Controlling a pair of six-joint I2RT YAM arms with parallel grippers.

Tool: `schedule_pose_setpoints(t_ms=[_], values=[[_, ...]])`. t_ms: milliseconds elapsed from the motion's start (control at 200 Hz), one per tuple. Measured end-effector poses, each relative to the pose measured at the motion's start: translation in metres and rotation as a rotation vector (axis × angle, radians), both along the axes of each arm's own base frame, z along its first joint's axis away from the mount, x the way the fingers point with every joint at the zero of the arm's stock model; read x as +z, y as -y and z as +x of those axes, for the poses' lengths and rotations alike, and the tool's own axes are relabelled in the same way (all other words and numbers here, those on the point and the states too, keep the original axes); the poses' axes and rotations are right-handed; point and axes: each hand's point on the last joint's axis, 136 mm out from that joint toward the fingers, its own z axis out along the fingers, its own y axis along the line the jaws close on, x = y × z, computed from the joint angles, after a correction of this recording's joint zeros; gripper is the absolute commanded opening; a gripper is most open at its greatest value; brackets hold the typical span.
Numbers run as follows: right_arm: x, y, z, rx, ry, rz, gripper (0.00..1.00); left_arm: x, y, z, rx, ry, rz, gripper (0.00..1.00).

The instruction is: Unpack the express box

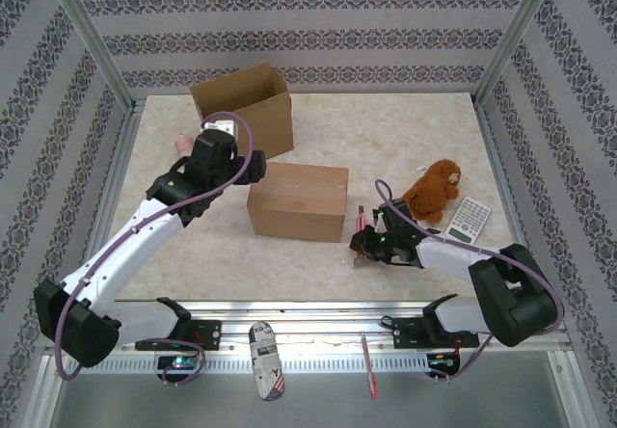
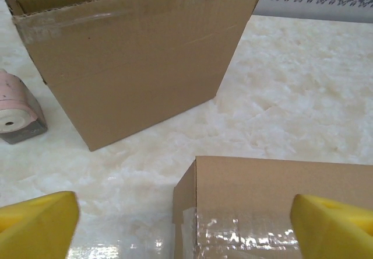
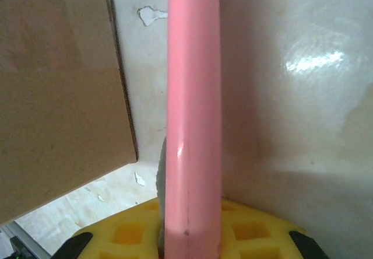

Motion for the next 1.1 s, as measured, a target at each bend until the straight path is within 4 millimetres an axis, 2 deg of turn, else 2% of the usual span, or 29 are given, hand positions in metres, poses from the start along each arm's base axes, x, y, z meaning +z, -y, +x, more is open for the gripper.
schedule_pose_setpoints(t_ms=[370, 455, 595, 640, 704, 799, 929, 994, 1099], values=[[0.002, 0.0, 0.001, -0.018, 0.0, 0.017, 0.4, 0.019, 0.006, -0.034, -0.103, -0.008, -0.059, 1.0], [0.005, -0.001, 0.002, -0.022, 0.007, 0.025, 0.47, 0.019, 0.004, -0.045, -0.119, -0.011, -0.072, 0.95], [0.008, 0.0, 0.003, -0.031, 0.016, 0.023, 0.55, 0.004, -0.003, -0.066, -0.126, -0.054, -0.083, 0.79], [0.009, 0.001, 0.003, -0.033, 0.02, 0.021, 0.59, -0.002, -0.005, -0.072, -0.124, -0.074, -0.091, 0.69], [0.011, 0.002, 0.003, -0.036, 0.025, 0.019, 0.64, -0.013, -0.006, -0.082, -0.129, -0.107, -0.106, 0.48], [0.014, 0.005, 0.002, -0.043, 0.032, 0.009, 0.72, -0.031, -0.006, -0.094, -0.136, -0.164, -0.127, 0.32], [0.022, 0.017, -0.003, -0.05, 0.046, -0.04, 0.87, -0.062, -0.003, -0.109, -0.14, -0.255, -0.163, 0.01], [0.034, 0.024, -0.003, -0.049, 0.069, -0.068, 0.97, -0.082, -0.001, -0.117, -0.137, -0.312, -0.187, 0.0], [0.074, 0.027, 0.008, -0.032, 0.171, -0.081, 0.98, -0.111, 0.003, -0.129, -0.136, -0.389, -0.23, 0.0]])
